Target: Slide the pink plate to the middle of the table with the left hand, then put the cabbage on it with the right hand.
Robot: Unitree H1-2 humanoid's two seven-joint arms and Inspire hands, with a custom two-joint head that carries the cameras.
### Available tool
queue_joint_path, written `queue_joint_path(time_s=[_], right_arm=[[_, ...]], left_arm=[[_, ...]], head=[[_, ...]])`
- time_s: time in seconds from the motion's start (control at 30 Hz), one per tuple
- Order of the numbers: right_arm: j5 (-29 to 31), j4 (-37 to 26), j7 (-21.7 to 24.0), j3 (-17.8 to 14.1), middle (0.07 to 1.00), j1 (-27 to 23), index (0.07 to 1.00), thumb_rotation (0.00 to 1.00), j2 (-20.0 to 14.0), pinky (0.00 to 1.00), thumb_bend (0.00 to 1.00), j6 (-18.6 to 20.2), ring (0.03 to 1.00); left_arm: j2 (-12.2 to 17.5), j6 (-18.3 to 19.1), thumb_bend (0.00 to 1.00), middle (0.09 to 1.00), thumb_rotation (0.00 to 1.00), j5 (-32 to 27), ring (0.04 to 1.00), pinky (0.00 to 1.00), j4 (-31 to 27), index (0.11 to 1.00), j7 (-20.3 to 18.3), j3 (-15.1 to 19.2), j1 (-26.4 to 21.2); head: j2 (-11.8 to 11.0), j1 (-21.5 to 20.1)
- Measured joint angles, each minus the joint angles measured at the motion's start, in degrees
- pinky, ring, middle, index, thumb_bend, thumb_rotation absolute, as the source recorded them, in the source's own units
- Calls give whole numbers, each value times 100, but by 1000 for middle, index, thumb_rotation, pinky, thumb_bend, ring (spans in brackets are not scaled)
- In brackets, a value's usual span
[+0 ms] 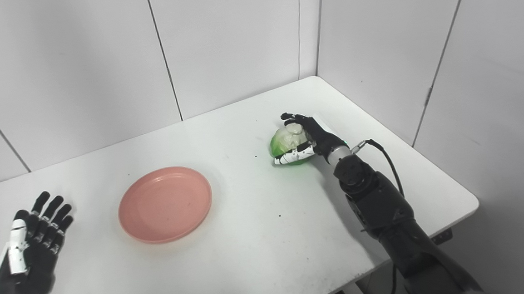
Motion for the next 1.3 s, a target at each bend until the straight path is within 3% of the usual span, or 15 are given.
queue_joint_path(time_s=[0.17,0.2,0.23,0.3,0.63,1.3], right_arm=[[-439,9,-269,291,635,-114,619,0,16,623,883,184,615],[-540,-9,-298,350,614,-139,556,59,16,619,705,259,598],[-624,-20,-318,405,550,-158,508,24,14,601,601,312,562],[-736,-44,-365,475,516,-184,482,6,19,554,548,404,521],[-863,-250,-530,484,475,-147,498,0,114,394,528,624,449],[-586,-1716,-169,291,487,179,527,0,402,374,517,1177,417]], left_arm=[[-1,20,463,947,1000,2,941,989,-43,943,0,-2,16],[-1,21,467,948,1000,2,944,994,-53,945,-1,-3,20],[-1,22,473,949,1000,2,944,996,-63,946,-3,-7,26],[-3,26,474,948,1000,2,944,996,-71,945,-5,-9,33],[-37,33,471,935,1000,44,930,970,-150,931,75,-57,67],[-297,166,453,934,1000,198,928,958,-531,927,451,-218,218]], head=[[35,44],[35,44],[35,44],[35,44],[62,211],[70,721]])
